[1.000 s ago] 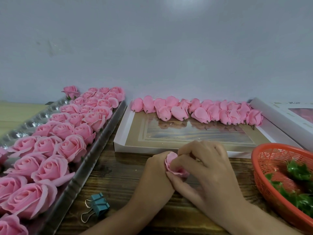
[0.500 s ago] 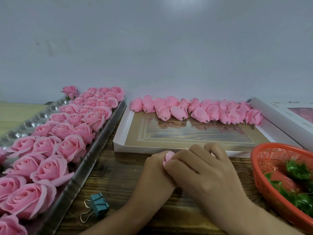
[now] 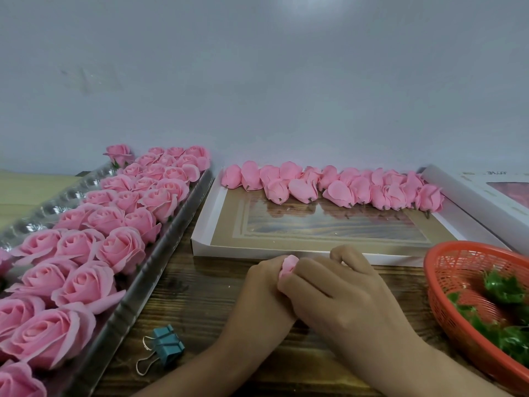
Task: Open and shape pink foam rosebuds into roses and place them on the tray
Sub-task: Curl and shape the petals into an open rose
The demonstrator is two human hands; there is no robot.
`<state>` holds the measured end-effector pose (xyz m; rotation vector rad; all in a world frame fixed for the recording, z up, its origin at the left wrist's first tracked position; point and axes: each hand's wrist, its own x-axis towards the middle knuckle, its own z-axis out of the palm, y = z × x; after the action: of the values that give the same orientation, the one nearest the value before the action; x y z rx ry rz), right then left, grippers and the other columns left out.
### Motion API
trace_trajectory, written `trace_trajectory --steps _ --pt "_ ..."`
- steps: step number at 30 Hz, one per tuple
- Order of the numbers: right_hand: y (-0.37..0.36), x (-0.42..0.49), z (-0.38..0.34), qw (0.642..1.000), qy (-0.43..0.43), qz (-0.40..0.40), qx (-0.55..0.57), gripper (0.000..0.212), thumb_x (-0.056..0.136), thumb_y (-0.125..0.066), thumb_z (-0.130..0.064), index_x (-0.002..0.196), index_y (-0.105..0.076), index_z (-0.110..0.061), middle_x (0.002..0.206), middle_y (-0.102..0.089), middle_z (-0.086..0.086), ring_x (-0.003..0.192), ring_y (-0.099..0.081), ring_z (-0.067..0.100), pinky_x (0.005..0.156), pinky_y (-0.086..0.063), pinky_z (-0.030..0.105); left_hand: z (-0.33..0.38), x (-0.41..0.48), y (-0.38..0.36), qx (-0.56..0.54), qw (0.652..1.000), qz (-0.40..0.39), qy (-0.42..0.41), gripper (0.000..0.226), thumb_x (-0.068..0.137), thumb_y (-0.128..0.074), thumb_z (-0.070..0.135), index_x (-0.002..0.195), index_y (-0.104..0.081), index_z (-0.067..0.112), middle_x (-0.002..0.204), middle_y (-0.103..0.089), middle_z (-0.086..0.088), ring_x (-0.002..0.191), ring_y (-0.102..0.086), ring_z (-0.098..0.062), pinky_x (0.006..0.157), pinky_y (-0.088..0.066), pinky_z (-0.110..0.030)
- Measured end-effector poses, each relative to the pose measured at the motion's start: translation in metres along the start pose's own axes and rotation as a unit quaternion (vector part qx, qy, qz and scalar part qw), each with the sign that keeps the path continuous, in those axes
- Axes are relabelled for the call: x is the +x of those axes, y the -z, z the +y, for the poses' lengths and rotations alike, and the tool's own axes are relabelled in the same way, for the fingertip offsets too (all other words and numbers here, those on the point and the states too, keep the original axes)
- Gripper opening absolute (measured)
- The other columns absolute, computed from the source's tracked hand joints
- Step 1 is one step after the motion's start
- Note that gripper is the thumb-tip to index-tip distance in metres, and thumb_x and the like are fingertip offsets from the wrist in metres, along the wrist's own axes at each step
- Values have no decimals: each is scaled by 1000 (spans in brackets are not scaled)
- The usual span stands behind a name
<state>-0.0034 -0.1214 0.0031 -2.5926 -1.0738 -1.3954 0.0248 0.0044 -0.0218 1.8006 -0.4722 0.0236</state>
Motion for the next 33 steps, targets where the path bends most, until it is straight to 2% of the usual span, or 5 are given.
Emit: trace_trajectory --steps 6,15,22,30,33 --pt "1 2 5 997 9 -52 57 11 88 -64 -12 87 -75 -12 85 -67 2 71 -59 18 71 -47 29 4 -5 7 -38 999 0 -1 52 79 -49 -18 76 -52 34 66 -63 28 64 -59 9 59 -46 -5" --pt "2 -5 2 979 -17 -16 203 42 101 -39 -30 99 -78 -14 92 -68 3 89 -58 12 74 -46 34 6 -3 11 -40 998 39 -40 50 75 -55 -23 67 -50 26 57 -60 24 56 -57 8 52 -42 -4" --pt "-5 -12 11 874 -246 112 403 23 99 -43 -21 93 -65 -17 88 -59 -9 84 -57 10 74 -43 20 1 6 8 -8 994 74 -76 50 71 -73 -7 46 -54 33 50 -56 20 52 -52 5 52 -39 -4" --pt "-16 -11 10 789 -351 45 502 15 89 -57 -38 99 -64 -31 80 -59 -9 73 -51 4 70 -42 15 1 1 8 -4 995 47 -90 44 73 -74 3 59 -61 42 60 -58 27 59 -55 4 55 -41 -6" --pt "-15 -11 10 785 -338 40 517 15 89 -59 -35 102 -63 -29 76 -57 -12 70 -50 2 69 -42 15 5 -8 6 3 992 81 -94 59 63 -77 -11 65 -52 42 72 -52 51 74 -50 29 58 -36 7"
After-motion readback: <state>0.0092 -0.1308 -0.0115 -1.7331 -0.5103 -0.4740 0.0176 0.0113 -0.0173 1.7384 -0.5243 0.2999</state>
